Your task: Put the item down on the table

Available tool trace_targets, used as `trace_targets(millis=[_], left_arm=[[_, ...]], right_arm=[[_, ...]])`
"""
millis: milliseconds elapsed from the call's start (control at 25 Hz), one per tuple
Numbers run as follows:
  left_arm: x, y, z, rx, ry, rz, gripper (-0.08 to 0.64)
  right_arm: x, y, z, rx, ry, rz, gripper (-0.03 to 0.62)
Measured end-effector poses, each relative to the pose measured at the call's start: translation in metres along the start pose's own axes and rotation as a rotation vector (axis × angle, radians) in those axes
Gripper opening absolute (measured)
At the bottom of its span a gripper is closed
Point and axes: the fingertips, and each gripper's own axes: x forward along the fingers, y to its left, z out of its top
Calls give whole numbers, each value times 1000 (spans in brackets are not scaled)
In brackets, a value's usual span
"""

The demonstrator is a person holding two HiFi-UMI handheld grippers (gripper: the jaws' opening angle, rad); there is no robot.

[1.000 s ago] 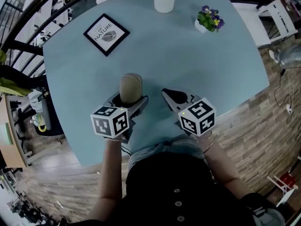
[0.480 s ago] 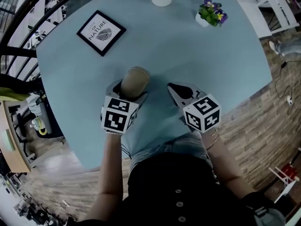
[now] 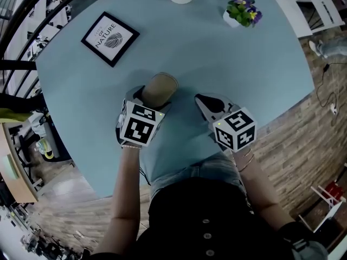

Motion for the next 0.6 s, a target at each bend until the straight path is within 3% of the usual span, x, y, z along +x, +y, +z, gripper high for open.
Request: trace_targets(millis=[600], left_arm=[[27, -7, 12, 34, 51, -3, 417]], right_arm=[[-4, -8, -21, 61, 8, -19, 5]])
